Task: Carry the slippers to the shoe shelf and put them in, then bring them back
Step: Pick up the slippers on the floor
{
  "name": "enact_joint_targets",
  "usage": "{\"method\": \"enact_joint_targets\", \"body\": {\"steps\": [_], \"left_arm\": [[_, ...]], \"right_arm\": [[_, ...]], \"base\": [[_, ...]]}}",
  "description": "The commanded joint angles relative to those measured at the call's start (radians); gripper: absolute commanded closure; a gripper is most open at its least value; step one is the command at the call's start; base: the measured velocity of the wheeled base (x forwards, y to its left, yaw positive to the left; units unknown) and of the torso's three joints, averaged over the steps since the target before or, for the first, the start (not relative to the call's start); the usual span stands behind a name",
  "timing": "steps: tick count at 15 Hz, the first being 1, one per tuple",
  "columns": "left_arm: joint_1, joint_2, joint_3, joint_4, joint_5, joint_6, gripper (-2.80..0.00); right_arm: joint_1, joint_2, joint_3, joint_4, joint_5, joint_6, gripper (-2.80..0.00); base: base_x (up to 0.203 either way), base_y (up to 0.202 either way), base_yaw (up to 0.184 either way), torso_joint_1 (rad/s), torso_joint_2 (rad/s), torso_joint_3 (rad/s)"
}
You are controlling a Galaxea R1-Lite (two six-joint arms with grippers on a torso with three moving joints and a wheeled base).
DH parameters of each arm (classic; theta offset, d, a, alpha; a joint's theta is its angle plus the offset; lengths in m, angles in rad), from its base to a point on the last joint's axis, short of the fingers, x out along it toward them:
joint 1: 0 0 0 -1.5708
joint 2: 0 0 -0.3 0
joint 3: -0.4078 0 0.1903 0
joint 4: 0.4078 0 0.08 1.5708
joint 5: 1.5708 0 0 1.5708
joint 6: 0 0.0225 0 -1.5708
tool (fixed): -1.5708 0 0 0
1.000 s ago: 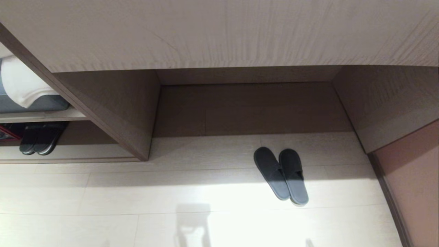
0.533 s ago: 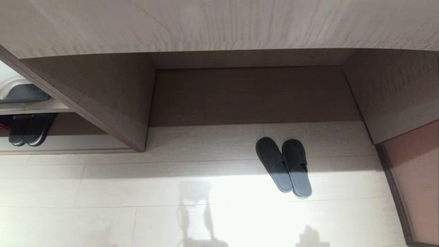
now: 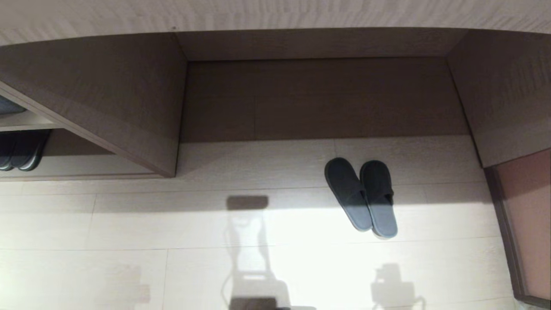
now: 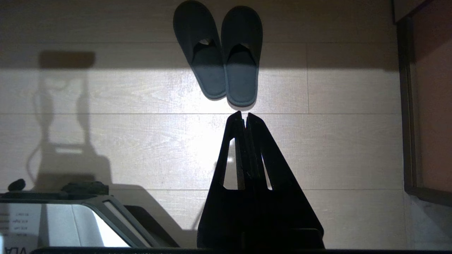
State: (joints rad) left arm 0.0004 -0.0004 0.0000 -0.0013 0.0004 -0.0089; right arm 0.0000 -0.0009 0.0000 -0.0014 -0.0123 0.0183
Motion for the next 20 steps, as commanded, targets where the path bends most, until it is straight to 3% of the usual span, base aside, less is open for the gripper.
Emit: {"method": "enact_joint_targets", "body": {"steps": [1,20], "left_arm": [[0.001,0.000,0.001,0.000,0.001,0.000,0.00],[0.000,0.000,0.000,0.000,0.000,0.001,0.00]], "right_arm": [[0.000,0.001,0.000,0.000,0.000,0.000,0.00],[0.000,0.001,0.000,0.000,-0.001,0.002,0.00]], "base": [[0.000,0.000,0.000,0.002,0.00,-0.199],[0.000,0.000,0.000,0.002,0.00,-0.197]]}}
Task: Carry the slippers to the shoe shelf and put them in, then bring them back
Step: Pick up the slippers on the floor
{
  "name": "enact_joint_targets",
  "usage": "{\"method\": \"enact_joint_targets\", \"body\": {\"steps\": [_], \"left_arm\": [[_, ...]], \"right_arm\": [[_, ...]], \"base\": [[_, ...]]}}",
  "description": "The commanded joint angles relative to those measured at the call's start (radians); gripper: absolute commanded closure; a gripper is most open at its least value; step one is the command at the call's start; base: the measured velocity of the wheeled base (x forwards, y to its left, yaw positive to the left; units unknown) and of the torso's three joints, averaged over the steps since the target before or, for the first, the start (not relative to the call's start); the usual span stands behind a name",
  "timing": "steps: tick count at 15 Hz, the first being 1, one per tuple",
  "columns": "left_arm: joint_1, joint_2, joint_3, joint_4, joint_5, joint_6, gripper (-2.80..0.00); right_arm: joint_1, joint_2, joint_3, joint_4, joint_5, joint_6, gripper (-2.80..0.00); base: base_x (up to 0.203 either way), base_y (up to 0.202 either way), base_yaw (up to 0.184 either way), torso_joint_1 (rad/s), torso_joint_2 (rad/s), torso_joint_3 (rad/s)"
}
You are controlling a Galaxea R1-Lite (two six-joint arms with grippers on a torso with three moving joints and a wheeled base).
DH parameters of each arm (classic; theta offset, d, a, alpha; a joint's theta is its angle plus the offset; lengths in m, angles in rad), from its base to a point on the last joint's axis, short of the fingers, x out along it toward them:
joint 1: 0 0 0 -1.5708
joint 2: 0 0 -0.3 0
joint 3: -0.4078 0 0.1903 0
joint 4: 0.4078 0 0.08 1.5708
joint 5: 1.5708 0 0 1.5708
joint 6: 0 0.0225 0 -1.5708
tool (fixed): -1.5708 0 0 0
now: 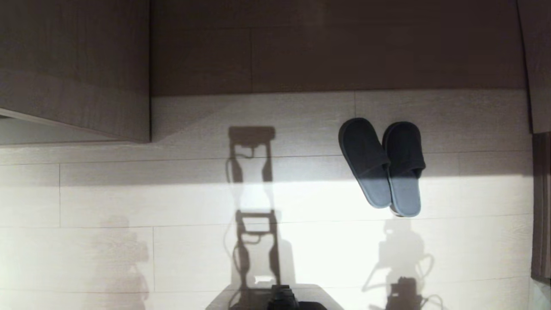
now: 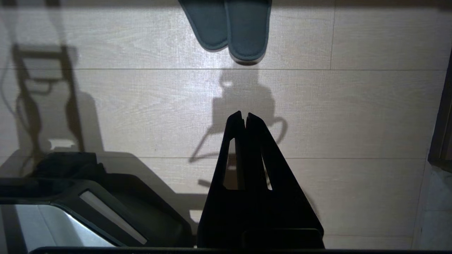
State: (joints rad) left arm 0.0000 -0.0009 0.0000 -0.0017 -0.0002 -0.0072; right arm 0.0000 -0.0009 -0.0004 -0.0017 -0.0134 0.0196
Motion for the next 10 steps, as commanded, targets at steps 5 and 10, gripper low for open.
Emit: {"method": "enact_joint_targets", "body": {"steps": [5,10], "left_arm": [[0.001,0.001,0.000,0.000,0.000,0.000,0.00],[0.002,0.001,0.002,0.000,0.000,0.000,0.00]], "right_arm": [[0.000,0.001,0.000,0.000,-0.003,-0.001,0.00],[0.000,0.001,0.000,0.002,-0.003,0.002,0.00]], "base": [[0.000,0.000,0.000,-0.001,0.00,-0.197],[0.000,0.000,0.000,0.002,0.00,-0.198]]}}
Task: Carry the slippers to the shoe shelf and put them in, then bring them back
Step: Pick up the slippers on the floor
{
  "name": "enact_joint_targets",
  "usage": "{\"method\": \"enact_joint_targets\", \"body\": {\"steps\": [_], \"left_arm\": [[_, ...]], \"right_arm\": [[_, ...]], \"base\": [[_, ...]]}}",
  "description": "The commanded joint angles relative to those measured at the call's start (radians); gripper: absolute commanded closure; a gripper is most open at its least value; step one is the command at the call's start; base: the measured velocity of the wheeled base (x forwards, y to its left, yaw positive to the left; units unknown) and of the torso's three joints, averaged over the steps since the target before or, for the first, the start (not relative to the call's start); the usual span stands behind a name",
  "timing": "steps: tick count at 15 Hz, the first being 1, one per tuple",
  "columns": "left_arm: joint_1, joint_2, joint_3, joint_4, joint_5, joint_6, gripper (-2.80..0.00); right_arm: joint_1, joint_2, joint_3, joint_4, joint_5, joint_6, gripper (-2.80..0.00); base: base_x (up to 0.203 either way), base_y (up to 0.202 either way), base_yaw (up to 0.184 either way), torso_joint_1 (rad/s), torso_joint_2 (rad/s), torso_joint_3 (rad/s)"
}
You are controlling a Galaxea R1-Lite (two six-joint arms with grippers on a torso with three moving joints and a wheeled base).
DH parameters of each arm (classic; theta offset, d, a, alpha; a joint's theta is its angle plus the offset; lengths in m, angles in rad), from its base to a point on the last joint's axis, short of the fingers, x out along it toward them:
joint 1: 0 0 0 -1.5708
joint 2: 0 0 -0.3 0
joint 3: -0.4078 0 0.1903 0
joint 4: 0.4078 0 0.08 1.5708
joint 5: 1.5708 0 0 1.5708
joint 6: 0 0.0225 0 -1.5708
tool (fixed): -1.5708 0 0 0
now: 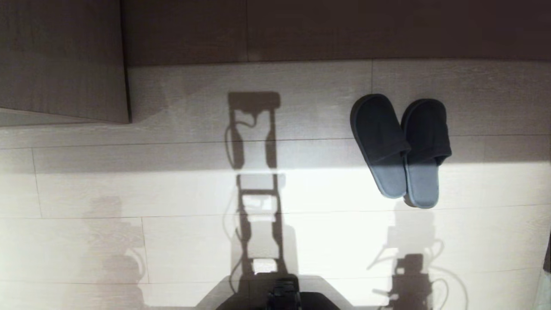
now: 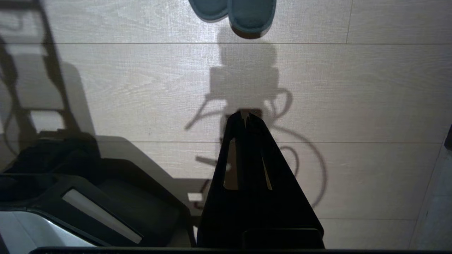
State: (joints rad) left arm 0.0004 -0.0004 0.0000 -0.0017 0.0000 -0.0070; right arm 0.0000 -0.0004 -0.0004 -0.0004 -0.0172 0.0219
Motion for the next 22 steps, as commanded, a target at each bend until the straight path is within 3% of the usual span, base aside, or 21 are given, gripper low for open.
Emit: {"method": "enact_joint_targets", "body": {"steps": [1,10,12,15,21,22], "left_arm": [[0.000,0.000,0.000,0.000,0.000,-0.001,0.00],[0.000,-0.001,0.000,0.000,0.000,0.002,0.00],[0.001,-0.001,0.000,0.000,0.000,0.002,0.00],[0.001,-0.001,0.000,0.000,0.000,0.001,0.00],[0.000,0.000,0.000,0.000,0.000,0.001,0.00],[0.001,-0.001,0.001,0.000,0.000,0.001,0.00]], "right_arm": [[0.000,0.000,0.000,0.000,0.000,0.000,0.00],[0.002,0.055,-0.037,-0.026,0.050,-0.057,0.00],[0.004,0.229,-0.122,-0.067,0.089,-0.039,0.00],[0.012,0.645,-0.232,-0.242,0.113,-0.026,0.00],[0.021,1.435,-0.342,-0.849,0.125,-0.070,0.00],[0.025,1.516,-0.351,-0.970,0.124,-0.089,-2.80]], "base": [[0.000,0.000,0.000,0.002,0.01,-0.192],[0.000,0.000,0.000,0.003,0.00,-0.115],[0.000,0.000,0.000,0.000,0.00,0.000],[0.000,0.000,0.000,0.000,0.00,0.000],[0.000,0.000,0.000,0.000,0.00,0.000],[0.000,0.000,0.000,0.000,0.00,0.000]]}}
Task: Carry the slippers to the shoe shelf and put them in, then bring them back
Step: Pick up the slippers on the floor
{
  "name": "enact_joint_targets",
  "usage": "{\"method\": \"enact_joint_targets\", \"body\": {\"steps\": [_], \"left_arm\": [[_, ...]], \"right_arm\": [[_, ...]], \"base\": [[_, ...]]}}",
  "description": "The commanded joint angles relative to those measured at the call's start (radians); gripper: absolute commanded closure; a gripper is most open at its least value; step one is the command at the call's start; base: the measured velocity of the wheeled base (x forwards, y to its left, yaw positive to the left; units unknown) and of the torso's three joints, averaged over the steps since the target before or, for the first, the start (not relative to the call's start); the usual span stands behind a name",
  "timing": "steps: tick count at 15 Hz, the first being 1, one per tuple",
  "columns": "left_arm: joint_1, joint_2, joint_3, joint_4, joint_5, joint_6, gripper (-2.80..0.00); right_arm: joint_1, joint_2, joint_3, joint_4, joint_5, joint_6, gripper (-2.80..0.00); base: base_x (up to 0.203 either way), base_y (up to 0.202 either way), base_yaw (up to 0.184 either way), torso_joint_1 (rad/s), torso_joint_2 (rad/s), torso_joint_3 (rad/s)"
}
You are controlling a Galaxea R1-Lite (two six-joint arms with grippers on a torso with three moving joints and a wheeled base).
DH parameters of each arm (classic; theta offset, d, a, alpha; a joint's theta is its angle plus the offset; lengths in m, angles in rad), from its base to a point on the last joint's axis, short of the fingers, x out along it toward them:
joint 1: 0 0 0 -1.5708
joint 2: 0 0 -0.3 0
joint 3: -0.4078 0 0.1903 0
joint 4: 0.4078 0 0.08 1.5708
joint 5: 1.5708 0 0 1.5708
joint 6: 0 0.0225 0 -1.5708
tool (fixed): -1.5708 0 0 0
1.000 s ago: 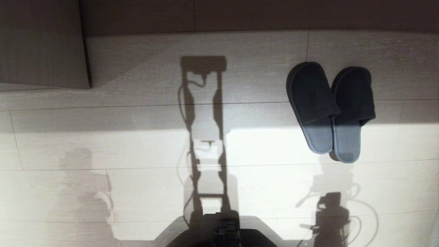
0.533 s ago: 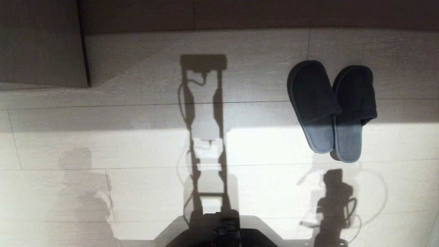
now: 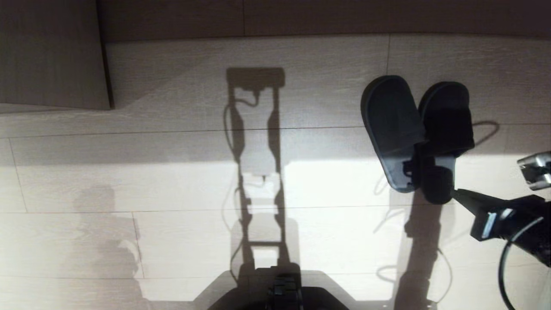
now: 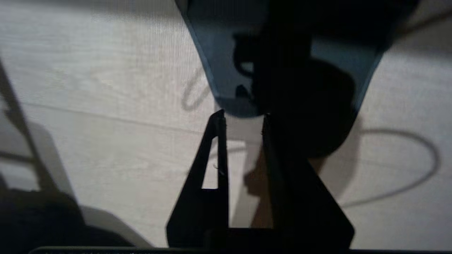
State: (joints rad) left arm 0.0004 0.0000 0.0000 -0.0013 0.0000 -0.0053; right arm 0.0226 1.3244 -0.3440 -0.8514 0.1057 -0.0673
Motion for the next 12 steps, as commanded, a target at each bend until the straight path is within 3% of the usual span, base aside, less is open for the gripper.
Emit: {"method": "enact_joint_targets", "body": {"steps": [1,6,9,12], "left_arm": [[0.001,-0.002,0.000,0.000,0.000,-0.001,0.00],[0.001,-0.002,0.000,0.000,0.000,-0.001,0.00],[0.000,-0.002,0.000,0.000,0.000,-0.001,0.00],[0.001,-0.002,0.000,0.000,0.000,-0.001,0.00]], "right_arm": [[0.008,0.241,-0.018,-0.211,0.000,-0.019,-2.80],[0.043,0.282,-0.070,-0.268,0.003,-0.037,-2.80],[0.042,0.320,-0.107,-0.288,-0.096,-0.121,-2.80],[0.042,0.388,-0.115,-0.433,-0.099,-0.122,-2.80]], "base": [[0.000,0.000,0.000,0.000,0.00,0.000],[0.000,0.000,0.000,0.000,0.00,0.000],[0.000,0.000,0.000,0.000,0.00,0.000],[0.000,0.000,0.000,0.000,0.00,0.000]]}}
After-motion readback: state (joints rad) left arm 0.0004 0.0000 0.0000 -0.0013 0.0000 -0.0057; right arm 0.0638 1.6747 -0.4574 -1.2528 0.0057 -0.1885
